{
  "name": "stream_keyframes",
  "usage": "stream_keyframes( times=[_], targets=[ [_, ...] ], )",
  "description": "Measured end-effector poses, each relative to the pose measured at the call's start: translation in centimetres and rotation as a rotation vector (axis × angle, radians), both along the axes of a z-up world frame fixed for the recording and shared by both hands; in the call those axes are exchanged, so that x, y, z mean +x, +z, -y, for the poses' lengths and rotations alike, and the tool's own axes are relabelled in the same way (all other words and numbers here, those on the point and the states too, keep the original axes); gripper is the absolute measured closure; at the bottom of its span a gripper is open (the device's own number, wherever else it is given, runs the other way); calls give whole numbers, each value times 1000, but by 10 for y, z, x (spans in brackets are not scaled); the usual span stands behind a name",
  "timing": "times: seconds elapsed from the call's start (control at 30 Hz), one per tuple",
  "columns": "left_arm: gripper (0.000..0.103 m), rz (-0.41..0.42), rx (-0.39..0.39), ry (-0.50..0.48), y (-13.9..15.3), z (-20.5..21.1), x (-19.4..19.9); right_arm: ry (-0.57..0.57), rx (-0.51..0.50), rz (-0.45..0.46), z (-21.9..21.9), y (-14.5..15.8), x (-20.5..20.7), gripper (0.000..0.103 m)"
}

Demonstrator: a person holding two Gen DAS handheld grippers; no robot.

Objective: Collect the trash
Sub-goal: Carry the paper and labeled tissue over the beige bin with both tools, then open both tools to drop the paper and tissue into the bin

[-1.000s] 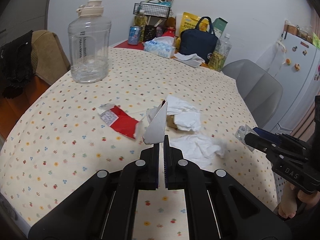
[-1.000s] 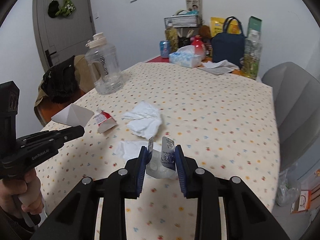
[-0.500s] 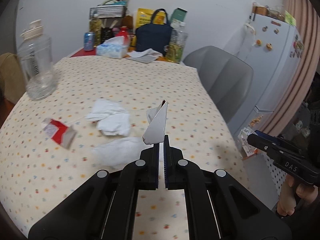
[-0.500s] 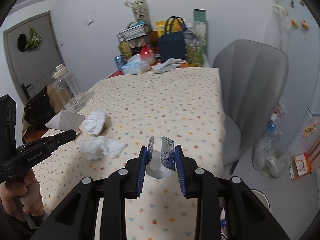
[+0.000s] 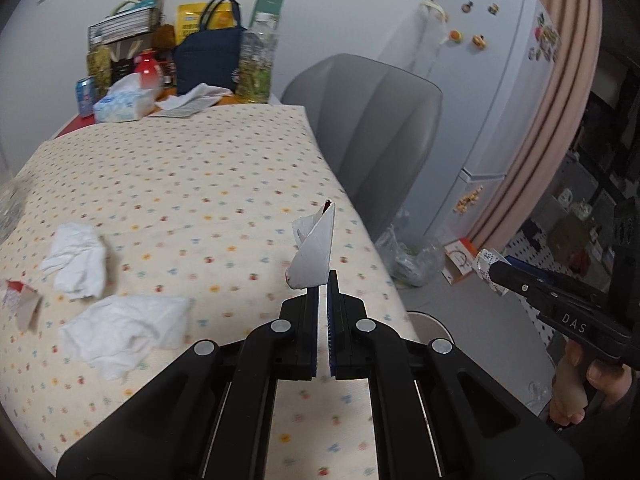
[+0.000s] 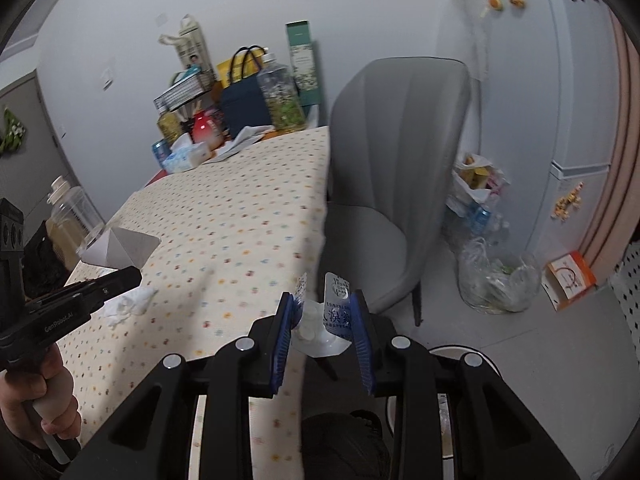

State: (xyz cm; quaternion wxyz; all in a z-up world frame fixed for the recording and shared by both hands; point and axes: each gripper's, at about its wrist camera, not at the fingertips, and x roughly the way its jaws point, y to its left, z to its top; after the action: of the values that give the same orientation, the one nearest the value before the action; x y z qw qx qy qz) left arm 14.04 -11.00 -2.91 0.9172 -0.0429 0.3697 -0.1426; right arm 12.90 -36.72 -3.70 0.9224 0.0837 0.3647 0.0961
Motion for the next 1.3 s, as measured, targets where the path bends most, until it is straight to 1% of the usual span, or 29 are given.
stream_keyframes(
  times=[0.23,0.3,0.37,0.4,0.47,0.53,0.63,0.73,0.8,0.9,1.13,1.3],
  targets=[
    [99,-27,27,-93,-9,57,14,-91,16,-49,51,-24,-2,73],
    [99,-36,37,-119,-12,71,16,-119,23,-61,65,-32,-2,69],
    [99,-45,49,-144,-15,86,19,-147,18,-69,76,-40,0,63],
    [99,-48,53,-152,-16,91,20,-163,12,-74,81,-44,0,50],
    [99,-54,64,-173,-19,105,22,-191,25,-84,95,-54,0,36],
    [99,-59,75,-190,-21,116,23,-217,34,-90,109,-61,-3,35],
    [99,-74,89,-213,-26,131,26,-265,51,-101,132,-69,-10,30],
    [99,-91,100,-239,-33,148,28,-300,57,-103,150,-73,-17,27],
    [99,-102,107,-259,-37,160,29,-324,56,-107,160,-76,-23,23],
    [99,-119,118,-296,-44,183,30,-354,47,-105,174,-77,-30,18],
    [98,-147,131,-389,-55,230,27,-436,58,-101,210,-77,-49,18],
    [98,-189,138,-453,-67,265,24,-471,57,-92,222,-76,-57,18]
  ],
)
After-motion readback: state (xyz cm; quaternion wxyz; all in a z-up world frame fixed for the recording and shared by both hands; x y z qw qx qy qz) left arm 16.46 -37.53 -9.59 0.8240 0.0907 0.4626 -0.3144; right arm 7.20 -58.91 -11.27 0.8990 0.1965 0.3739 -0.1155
